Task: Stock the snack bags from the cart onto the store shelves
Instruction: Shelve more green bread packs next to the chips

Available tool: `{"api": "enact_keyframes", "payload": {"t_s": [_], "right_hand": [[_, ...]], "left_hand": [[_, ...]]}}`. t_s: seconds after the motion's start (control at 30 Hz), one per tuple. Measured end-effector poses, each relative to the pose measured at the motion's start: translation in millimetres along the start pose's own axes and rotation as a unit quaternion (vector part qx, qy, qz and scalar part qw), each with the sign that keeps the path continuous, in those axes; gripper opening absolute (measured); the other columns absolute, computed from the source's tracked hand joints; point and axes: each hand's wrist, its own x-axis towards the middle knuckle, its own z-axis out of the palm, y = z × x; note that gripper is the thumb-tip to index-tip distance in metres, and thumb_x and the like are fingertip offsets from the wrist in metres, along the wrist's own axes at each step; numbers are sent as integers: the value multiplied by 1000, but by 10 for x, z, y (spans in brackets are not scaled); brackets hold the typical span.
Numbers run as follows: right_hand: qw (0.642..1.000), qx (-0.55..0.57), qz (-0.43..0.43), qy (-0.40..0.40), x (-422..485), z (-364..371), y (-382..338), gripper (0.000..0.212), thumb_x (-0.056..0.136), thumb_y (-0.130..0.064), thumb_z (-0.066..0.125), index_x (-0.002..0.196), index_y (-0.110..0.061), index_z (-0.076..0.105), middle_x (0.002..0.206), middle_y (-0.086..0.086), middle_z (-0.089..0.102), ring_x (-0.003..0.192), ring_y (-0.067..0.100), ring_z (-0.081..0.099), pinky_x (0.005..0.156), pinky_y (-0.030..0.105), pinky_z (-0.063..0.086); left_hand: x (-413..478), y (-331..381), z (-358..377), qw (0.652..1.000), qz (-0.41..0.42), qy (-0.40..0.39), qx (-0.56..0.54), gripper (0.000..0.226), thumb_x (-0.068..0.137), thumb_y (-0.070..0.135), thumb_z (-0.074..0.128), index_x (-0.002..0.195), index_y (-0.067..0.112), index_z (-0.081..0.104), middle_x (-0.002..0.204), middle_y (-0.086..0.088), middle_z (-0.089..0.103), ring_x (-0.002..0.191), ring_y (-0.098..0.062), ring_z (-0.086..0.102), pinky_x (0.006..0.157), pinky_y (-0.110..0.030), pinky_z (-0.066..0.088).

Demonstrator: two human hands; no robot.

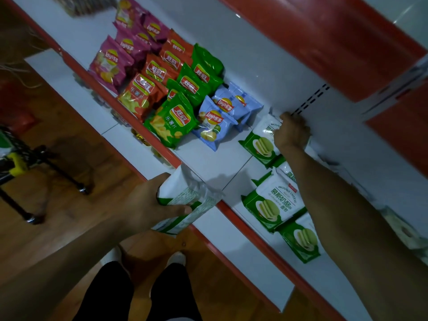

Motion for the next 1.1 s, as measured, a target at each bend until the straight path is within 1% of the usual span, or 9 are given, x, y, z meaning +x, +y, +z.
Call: {"api": "enact_keyframes", "payload": {"t_s": [0.1,0.2,0.33,0.5,0.6,0.8,0.97,1.03,1.1], "right_hand": [[1000,1,-3,24,-71,-25,0,40,88,-8,58,127,-7,48,119,20,59,111,37,55,86,41,43],[999,8,-8,42,-168,-71,46,34,85,-5,61,118,-7,54,120,19,59,112,36,56,90,40,42],[998,47,0,46,-347,-146,129,38,85,-7,60,122,-5,52,126,21,54,119,37,49,100,40,36],[965,242,19,99,-907,-208,-12,32,88,-9,57,119,-7,58,130,18,50,120,35,47,96,36,37],[931,353,37,87,-1343,-224,-262,23,88,-10,61,110,-4,62,120,18,57,108,31,56,84,32,44],[802,572,158,-61,-1926,-524,-723,11,89,-25,65,89,-14,63,90,3,66,85,18,61,69,26,49],[634,688,270,-226,-2424,-701,-1089,67,79,-62,62,124,-12,58,118,11,65,104,26,63,93,45,50],[570,736,254,-262,-2658,-761,-1254,74,78,-69,53,123,-10,57,109,9,67,100,26,62,86,42,50],[552,754,244,-261,-2862,-821,-1402,62,77,-69,43,99,-14,61,83,5,70,77,22,67,68,35,54]], "left_hand": [[12,-18,2,1000,-12,12,0,45,52,59,67,89,42,49,87,30,61,74,0,64,60,-9,50],[0,23,-43,1000,3,10,-10,58,48,75,66,95,42,52,85,34,64,79,5,66,59,-10,52],[12,106,-90,1000,26,4,1,53,60,58,71,105,36,54,107,9,68,90,-12,68,78,-31,58],[123,262,-171,994,95,-7,46,60,67,51,76,116,21,57,111,5,66,94,-12,65,78,-25,55],[205,303,-243,973,172,-11,153,69,64,60,69,119,19,57,111,0,66,97,-20,62,78,-36,53],[307,280,-585,867,395,-40,302,56,66,51,74,112,21,62,110,-4,67,101,-29,60,82,-46,49],[232,179,-985,729,594,-8,339,50,78,49,65,115,20,50,122,-14,61,110,-31,52,83,-41,47],[193,129,-1105,676,659,-6,330,48,81,45,66,117,18,48,121,-15,61,111,-31,52,82,-39,47],[155,67,-1203,641,701,-13,313,44,86,45,61,118,17,48,124,-13,55,111,-31,51,83,-38,45]]}}
